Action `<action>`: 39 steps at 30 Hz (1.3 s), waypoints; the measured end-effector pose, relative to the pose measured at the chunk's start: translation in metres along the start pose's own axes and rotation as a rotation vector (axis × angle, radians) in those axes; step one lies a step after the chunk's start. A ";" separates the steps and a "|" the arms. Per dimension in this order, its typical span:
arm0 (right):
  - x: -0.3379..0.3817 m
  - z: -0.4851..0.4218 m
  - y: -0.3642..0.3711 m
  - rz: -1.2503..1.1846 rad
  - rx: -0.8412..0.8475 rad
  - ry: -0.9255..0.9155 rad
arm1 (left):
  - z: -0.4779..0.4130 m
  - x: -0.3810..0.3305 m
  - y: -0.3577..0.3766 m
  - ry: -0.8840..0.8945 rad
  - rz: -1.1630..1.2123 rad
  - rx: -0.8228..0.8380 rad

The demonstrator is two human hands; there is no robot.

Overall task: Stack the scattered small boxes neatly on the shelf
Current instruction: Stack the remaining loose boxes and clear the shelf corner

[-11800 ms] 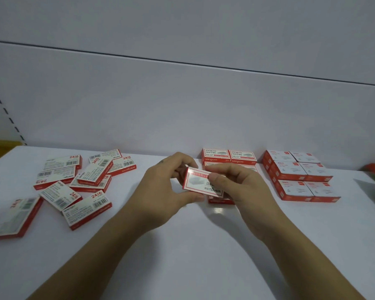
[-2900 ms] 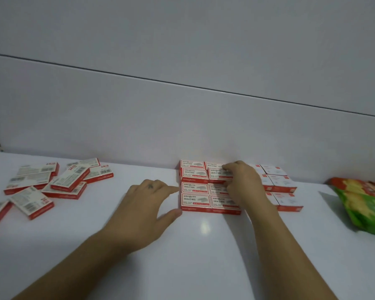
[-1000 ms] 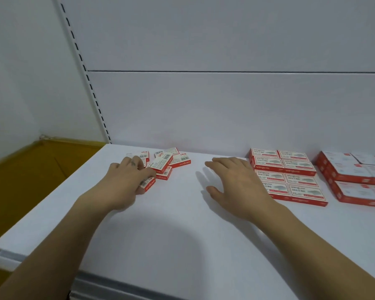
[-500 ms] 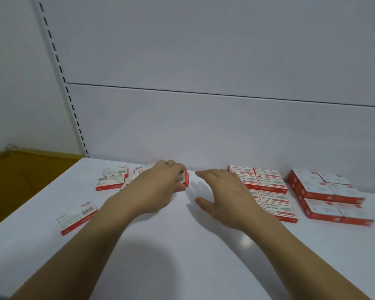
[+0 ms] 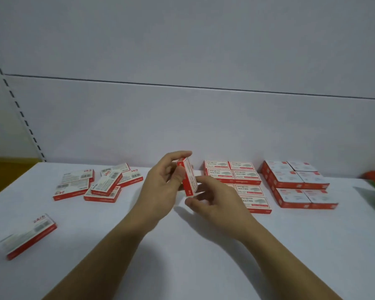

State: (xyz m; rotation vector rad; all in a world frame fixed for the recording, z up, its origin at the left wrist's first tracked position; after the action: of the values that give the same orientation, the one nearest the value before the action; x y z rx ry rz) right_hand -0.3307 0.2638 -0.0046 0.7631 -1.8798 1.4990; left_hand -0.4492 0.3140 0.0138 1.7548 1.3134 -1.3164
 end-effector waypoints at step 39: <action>-0.005 0.009 0.001 -0.791 -0.030 0.134 | 0.019 0.029 0.024 -0.150 0.147 0.339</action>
State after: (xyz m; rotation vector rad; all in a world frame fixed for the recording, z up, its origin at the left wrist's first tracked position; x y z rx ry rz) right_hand -0.3291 0.2553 -0.0104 1.1773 -1.2570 0.9756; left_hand -0.4326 0.2992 -0.0229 1.8895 0.8994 -1.6220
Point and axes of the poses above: each hand's wrist, its own z-axis away from the middle knuckle, its own y-axis out of the palm, x = y × z, the point moved 9 cm from there along -z, towards the middle knuckle, and after that the axes turned 1 degree about y, right-handed, at the moved point
